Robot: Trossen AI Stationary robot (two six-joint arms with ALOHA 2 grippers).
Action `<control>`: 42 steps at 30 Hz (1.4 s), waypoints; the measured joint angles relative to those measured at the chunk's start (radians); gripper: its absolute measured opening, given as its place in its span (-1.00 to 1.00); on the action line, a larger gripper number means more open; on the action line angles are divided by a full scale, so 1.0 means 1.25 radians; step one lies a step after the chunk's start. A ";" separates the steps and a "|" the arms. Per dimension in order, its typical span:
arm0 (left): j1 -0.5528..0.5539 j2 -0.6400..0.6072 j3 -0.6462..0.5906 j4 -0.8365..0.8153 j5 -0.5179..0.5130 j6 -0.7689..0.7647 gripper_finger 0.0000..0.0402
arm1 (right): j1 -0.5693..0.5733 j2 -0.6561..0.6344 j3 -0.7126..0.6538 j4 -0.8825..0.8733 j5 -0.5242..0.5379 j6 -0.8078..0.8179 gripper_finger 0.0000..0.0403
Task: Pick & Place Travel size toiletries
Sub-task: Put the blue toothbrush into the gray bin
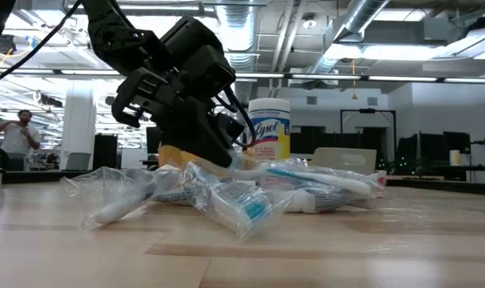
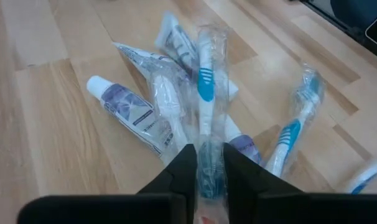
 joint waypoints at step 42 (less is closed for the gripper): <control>0.044 -0.435 0.000 0.007 -0.315 -0.025 -0.76 | -0.271 0.200 -0.096 -0.039 -0.239 -0.327 0.39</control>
